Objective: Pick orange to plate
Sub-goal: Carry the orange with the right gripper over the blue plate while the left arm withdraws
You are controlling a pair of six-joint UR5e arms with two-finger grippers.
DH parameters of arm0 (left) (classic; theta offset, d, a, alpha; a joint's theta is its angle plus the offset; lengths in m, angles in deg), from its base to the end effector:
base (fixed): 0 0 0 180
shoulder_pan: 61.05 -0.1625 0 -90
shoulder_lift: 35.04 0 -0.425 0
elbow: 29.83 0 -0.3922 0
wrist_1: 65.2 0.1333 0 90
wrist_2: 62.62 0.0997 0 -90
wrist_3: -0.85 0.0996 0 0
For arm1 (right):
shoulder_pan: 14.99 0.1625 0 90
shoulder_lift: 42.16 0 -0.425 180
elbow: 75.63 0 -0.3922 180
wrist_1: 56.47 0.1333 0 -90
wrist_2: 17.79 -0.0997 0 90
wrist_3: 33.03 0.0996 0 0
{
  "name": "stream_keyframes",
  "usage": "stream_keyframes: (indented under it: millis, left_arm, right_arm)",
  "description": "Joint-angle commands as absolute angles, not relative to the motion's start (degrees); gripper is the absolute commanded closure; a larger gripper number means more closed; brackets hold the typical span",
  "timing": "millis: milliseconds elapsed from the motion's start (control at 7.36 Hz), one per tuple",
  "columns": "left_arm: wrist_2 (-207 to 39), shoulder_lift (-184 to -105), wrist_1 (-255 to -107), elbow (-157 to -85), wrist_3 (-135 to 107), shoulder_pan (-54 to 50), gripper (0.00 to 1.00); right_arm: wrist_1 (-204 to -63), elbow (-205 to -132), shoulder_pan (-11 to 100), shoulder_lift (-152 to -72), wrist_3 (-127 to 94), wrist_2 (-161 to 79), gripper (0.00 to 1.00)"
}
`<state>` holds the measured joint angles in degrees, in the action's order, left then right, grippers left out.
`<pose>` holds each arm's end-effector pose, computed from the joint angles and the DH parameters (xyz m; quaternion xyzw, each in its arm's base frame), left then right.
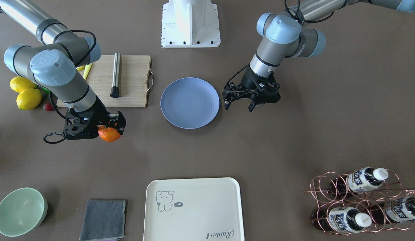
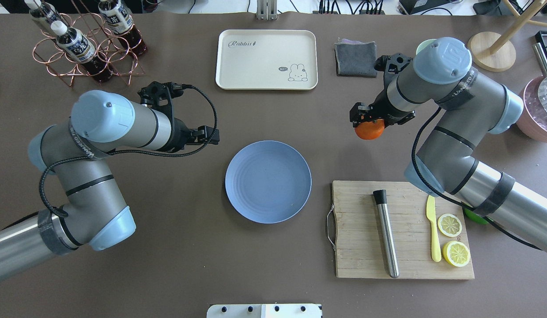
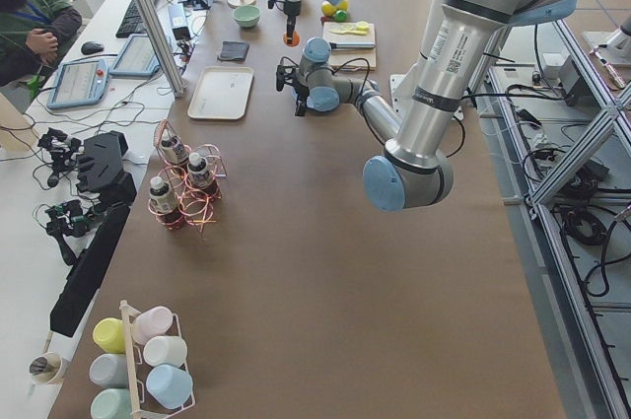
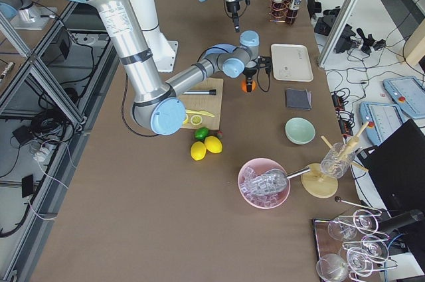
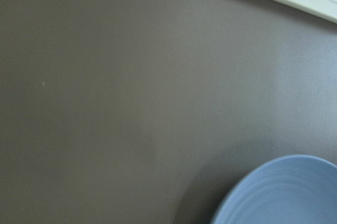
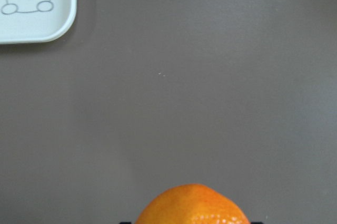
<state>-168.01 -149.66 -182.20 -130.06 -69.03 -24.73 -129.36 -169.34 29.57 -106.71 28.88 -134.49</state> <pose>0.4448 -0.4596 0.2821 0.1396 0.5031 -0.0517 0.8513 -0.4069 -0.5250 0.3446 0.0554 -0.4338 0.0384 0.8985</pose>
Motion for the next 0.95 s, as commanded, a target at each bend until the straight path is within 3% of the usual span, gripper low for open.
stream_keyframes:
  millis: [0, 407, 815]
  left_arm:
    - [-168.26, -144.31, -181.04, -135.11, -56.13, -20.74, 0.02]
    - [-172.04, -142.55, -181.91, -134.78, -56.10, -15.44, 0.02]
    - [-173.61, -138.68, -181.75, -134.34, -52.59, -14.21, 0.02]
  right_arm:
    - [-131.25, -171.96, 24.16, -103.19, 37.32, -130.84, 1.00]
    - [-138.03, -171.17, 16.41, -95.09, 42.61, -122.92, 1.00]
    - [-138.91, -170.91, 11.48, -94.37, 42.82, -117.11, 1.00]
